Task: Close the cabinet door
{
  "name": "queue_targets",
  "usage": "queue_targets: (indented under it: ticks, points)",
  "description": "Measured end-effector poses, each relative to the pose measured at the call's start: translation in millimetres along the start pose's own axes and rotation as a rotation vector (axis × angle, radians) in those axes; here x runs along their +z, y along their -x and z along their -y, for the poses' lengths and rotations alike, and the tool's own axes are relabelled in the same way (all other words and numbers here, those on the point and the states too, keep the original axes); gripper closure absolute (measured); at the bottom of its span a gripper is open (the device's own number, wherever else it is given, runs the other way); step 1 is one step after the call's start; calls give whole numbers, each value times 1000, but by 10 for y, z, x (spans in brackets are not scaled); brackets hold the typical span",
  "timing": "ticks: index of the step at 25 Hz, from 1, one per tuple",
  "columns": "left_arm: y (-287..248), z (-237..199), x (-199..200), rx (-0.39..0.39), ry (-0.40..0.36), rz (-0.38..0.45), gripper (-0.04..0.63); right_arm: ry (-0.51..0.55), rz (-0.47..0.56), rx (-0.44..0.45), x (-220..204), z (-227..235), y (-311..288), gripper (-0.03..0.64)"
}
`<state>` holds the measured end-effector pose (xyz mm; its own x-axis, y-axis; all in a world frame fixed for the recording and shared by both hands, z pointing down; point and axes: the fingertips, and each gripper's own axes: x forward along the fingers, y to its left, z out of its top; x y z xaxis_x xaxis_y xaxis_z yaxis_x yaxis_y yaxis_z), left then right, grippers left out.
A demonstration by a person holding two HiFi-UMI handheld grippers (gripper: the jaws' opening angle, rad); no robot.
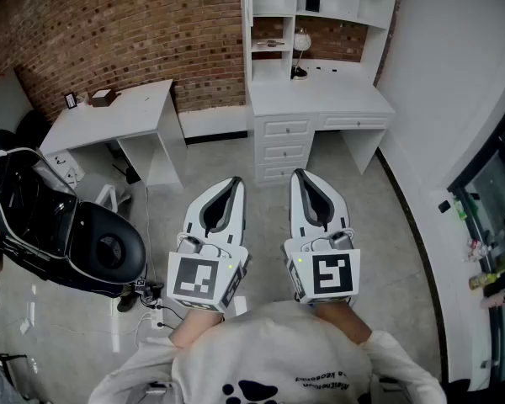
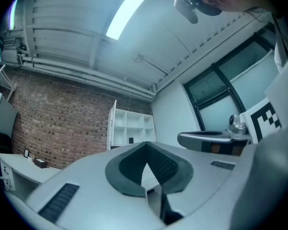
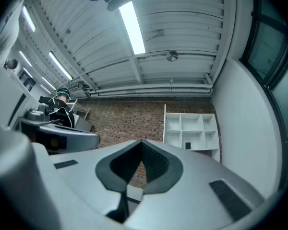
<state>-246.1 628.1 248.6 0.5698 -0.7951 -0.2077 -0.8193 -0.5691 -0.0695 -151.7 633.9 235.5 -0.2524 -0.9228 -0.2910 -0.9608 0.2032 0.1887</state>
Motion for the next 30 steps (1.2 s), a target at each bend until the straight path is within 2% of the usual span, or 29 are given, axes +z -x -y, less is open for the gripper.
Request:
queue_targets:
  ticks: [4, 13, 22, 30]
  points:
    - [-69, -89, 32, 15, 2, -19, 588, -5, 1, -2, 19, 1, -98, 600]
    - [-394, -210, -172, -1, -4, 5, 588, -28, 6, 12, -249, 121, -432, 600]
    - [-1262, -572, -331, 6, 11, 11, 588, -28, 25, 55, -493, 453, -1268, 598]
    - [-2103, -874, -395, 33, -11, 40, 588, -38, 61, 80, -670, 913, -2041, 598]
